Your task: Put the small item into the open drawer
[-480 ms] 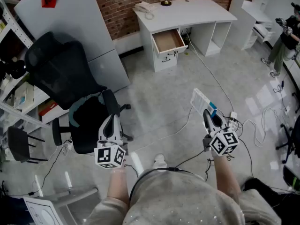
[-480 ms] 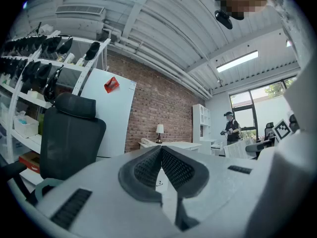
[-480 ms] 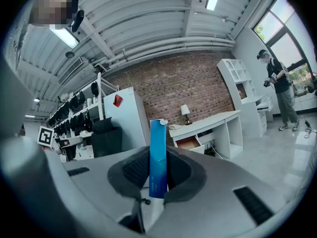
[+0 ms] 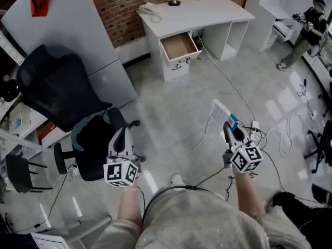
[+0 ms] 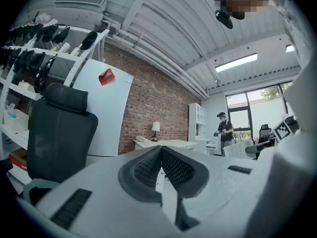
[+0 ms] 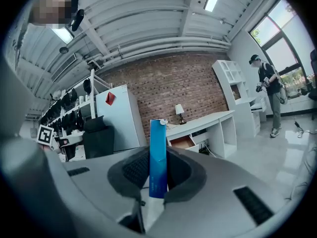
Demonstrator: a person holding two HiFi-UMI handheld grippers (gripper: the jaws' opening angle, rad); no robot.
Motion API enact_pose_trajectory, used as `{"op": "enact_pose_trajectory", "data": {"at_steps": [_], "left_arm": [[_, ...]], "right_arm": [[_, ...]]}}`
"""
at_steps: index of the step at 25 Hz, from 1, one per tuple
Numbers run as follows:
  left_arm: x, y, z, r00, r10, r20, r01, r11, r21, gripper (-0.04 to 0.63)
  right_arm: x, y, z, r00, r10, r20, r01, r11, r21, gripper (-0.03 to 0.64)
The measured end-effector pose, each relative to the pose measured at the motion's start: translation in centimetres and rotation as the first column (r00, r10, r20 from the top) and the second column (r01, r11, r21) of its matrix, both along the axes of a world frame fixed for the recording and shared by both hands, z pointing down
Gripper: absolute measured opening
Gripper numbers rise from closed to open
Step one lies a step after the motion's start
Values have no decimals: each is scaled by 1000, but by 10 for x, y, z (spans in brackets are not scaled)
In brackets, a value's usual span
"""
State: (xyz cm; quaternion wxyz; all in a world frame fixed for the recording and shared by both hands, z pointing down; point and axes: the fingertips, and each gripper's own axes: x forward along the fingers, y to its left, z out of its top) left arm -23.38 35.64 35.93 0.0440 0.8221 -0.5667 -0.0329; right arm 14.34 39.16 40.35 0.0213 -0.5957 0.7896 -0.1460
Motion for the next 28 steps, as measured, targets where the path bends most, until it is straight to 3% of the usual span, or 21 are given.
{"op": "enact_pose_trajectory", "data": {"at_steps": [9,15,28], "left_arm": [[-8,-33,7,998,63,2,-63,998,-6,6],[-28,-46,8,999,30,-17,-30,1000,-8,5],[-30,-73,15,1000,6,-24,-7,999,-31,6]], "right_arm": [[-3,-16,4,996,73,41,-74,997,17,63],[-7,-31,2,993,87,75,-89,996,20,64],[-1,-74,0,996,61,67,-62,998,16,64]]}}
